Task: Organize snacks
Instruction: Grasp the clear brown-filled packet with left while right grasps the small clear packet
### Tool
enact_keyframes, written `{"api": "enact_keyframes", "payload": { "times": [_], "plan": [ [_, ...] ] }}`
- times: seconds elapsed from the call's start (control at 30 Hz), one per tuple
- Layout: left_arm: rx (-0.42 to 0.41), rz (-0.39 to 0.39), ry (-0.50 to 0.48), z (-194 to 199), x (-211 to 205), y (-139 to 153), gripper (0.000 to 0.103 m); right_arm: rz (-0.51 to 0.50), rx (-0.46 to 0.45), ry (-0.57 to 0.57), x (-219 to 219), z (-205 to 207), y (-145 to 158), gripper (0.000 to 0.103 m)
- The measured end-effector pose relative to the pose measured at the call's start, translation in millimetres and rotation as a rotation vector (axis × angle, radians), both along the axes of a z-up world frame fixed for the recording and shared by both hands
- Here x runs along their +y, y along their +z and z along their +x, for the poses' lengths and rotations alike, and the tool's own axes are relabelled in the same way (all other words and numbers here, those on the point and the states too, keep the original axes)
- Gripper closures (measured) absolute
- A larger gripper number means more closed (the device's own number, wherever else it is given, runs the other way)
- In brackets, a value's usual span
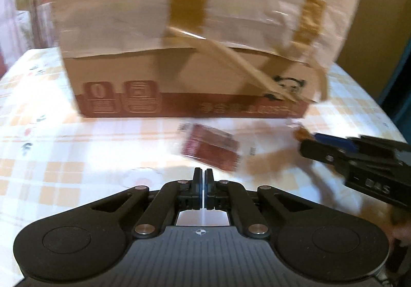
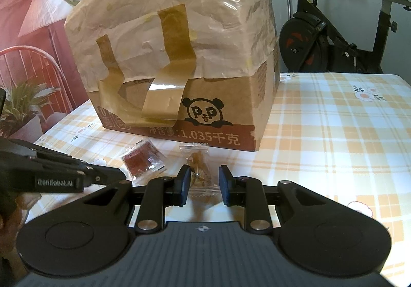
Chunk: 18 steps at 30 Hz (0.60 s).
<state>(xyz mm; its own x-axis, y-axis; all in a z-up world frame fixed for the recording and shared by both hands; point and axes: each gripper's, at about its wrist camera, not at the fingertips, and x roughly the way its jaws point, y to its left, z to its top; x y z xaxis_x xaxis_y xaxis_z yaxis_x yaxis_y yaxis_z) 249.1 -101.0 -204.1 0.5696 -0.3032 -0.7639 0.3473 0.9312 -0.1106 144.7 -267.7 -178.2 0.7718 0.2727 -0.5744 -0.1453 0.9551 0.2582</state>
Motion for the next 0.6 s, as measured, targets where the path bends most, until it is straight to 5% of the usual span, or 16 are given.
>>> {"api": "enact_keyframes", "payload": {
  "times": [0.1,0.13,0.17,0.23,0.4,0.6],
  "plan": [
    [0.022,-0.002,0.044,7.7,2.4,1.7,0.093,0.001,-0.002,0.002,0.0,-0.6,0.4,0.077],
    [0.031,-0.007,0.041,10.5,0.0,3.0,0.072,0.002,-0.002,0.002,-0.1,-0.8,0.4,0.077],
    [0.033,-0.002,0.045,11.0,-2.2,6.1,0.041,0.003,-0.003,0.002,-0.1,-0.9,0.4,0.077],
    [0.016,0.011,0.077,13.3,-5.9,13.9,0.021,0.003,-0.002,0.005,-0.1,-0.3,0.2,0.077],
    [0.052,0.061,0.139,35.1,-26.4,11.5,0.02,0.012,-0.005,0.004,-1.5,-0.4,0.3,0.077],
    [-0.017,0.17,0.168,46.0,-47.8,5.2,0.018,0.027,-0.008,0.002,-3.4,0.0,-0.1,0.077]
  ]
}}
